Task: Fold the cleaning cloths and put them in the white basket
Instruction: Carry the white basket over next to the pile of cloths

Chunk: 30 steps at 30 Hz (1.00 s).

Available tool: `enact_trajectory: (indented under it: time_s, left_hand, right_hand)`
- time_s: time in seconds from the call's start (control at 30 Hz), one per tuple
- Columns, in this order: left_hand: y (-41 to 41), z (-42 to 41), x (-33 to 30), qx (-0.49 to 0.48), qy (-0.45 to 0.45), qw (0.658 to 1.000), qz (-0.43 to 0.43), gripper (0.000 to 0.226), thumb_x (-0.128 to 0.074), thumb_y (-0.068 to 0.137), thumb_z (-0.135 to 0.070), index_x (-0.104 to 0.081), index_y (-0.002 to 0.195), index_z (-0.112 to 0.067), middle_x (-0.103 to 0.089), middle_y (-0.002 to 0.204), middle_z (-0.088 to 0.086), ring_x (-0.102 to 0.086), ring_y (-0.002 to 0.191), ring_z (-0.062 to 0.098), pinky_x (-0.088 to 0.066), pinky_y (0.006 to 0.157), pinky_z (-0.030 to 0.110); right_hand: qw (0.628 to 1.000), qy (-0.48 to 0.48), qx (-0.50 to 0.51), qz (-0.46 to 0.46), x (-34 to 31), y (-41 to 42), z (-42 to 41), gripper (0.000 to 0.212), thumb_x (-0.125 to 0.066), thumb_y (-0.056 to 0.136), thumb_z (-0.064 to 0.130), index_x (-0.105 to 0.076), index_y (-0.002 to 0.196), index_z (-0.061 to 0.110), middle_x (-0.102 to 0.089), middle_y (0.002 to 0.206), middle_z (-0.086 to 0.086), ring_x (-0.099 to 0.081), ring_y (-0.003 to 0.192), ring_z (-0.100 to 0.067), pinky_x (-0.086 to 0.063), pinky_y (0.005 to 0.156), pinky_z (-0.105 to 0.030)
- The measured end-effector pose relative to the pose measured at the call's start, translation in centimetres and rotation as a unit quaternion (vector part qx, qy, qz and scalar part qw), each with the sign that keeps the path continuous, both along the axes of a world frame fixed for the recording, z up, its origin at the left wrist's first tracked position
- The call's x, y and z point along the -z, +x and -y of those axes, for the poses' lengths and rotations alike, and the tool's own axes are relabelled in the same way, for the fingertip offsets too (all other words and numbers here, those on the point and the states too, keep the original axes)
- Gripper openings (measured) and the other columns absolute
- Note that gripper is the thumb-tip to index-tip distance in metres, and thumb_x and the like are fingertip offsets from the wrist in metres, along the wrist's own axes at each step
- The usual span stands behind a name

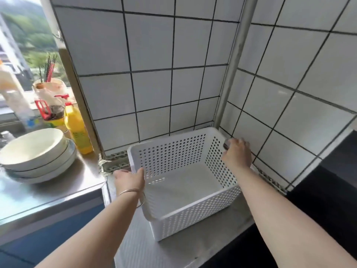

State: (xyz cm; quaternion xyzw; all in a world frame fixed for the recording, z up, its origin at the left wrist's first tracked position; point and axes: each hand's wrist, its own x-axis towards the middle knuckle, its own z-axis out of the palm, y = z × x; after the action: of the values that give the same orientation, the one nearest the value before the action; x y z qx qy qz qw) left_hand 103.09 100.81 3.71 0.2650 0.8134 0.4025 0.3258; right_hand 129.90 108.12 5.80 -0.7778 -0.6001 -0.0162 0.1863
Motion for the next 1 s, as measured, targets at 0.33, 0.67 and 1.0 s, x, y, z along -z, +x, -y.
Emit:
enact_trajectory:
  time_s: [0.33,0.67,1.0]
  left_hand:
    - [0.8,-1.4,3.4,-0.009,0.001,0.998,-0.054,0.033,-0.040,0.093,-0.029,-0.057,0.092,-0.002,-0.058,0.080,0.015,-0.056,0.080,0.033,-0.035,0.065,0.032]
    - [-9.5,3.7,-2.7,-0.001,0.041,0.994,-0.102,0.042,-0.039,0.092,-0.034,-0.057,0.098,0.003,-0.064,0.092,0.026,-0.058,0.076,0.036,-0.045,0.069,0.036]
    - [-25.4,24.7,-13.0,-0.123,0.120,0.964,-0.203,0.036,-0.034,0.097,-0.034,-0.053,0.103,-0.003,-0.062,0.100,0.018,-0.055,0.086,0.031,-0.042,0.076,0.037]
  right_hand:
    - [0.985,-0.128,0.060,-0.094,2.4,2.4,-6.0,0.035,-0.043,0.092,0.025,-0.052,0.121,0.009,-0.061,0.116,-0.014,-0.060,0.101,-0.031,-0.045,0.073,-0.033]
    - [0.993,-0.107,0.020,-0.044,-6.0,-5.9,-0.4,0.040,-0.030,0.097,0.025,-0.052,0.123,0.003,-0.058,0.115,-0.021,-0.059,0.100,-0.036,-0.050,0.074,-0.038]
    - [0.984,0.009,-0.169,-0.061,-16.0,-24.7,14.8,0.035,-0.037,0.096,0.022,-0.055,0.107,-0.006,-0.057,0.096,-0.027,-0.056,0.087,-0.037,-0.037,0.068,-0.033]
